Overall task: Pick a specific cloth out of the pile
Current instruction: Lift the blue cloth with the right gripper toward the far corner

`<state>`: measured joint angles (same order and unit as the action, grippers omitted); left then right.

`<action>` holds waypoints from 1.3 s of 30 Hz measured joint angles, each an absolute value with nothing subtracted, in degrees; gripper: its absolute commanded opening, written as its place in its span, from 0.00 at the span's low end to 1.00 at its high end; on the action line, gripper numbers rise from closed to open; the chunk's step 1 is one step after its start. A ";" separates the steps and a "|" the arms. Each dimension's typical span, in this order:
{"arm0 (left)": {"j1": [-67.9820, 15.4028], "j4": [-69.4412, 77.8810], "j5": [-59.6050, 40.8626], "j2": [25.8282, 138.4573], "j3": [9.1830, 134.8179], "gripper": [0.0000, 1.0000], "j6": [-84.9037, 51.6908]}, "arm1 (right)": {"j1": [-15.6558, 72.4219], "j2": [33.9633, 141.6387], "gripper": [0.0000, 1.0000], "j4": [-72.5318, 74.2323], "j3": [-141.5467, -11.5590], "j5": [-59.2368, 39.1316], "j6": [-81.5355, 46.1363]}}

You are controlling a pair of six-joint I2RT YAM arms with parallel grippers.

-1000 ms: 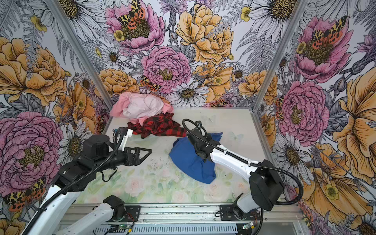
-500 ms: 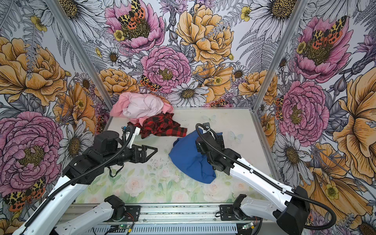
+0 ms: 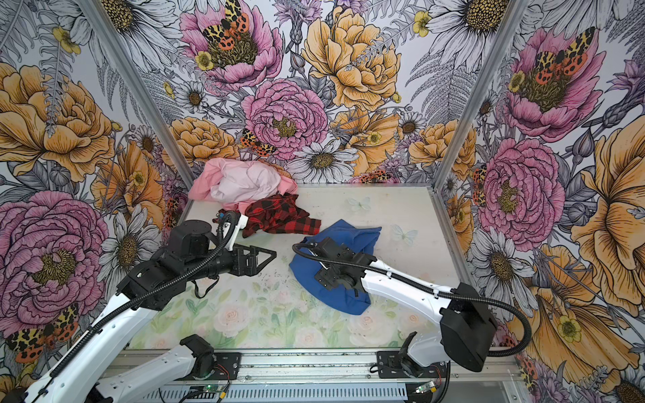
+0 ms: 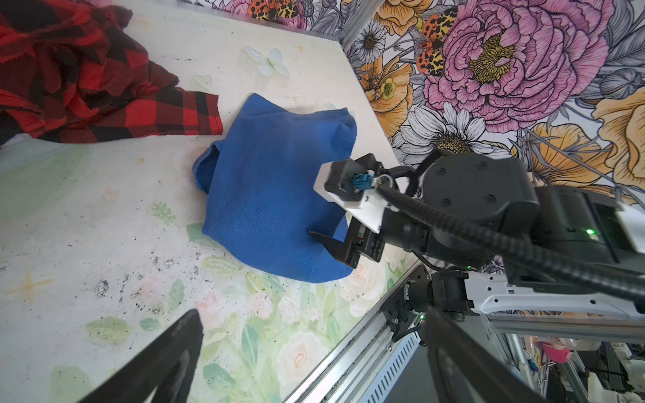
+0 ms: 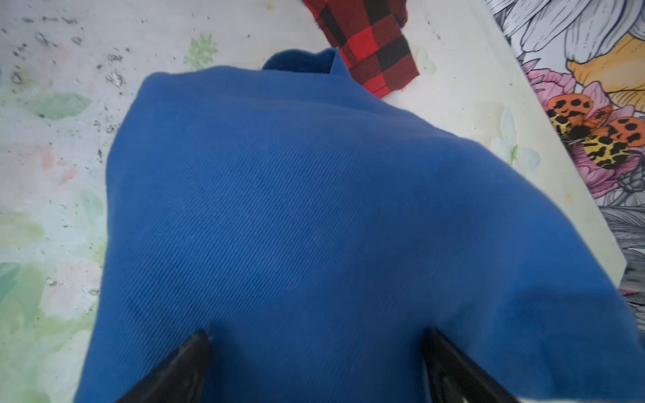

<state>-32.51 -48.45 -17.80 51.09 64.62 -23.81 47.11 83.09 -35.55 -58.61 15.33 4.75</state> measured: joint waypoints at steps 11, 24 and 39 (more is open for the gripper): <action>-32.51 -47.90 -18.52 48.21 64.77 0.99 -23.62 | 37.15 102.69 0.92 -37.52 -70.00 1.10 8.71; -32.51 -47.68 -18.46 44.93 65.06 0.99 -23.44 | 32.71 106.10 0.00 -37.74 -72.66 -7.81 3.57; -32.51 -47.31 -18.37 47.68 65.34 0.99 -20.36 | 7.22 78.46 0.00 -40.71 -74.50 -21.12 -17.06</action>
<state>-32.51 -47.31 -18.37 47.68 65.34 -20.36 7.22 78.46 -40.71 -74.50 -21.12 -17.06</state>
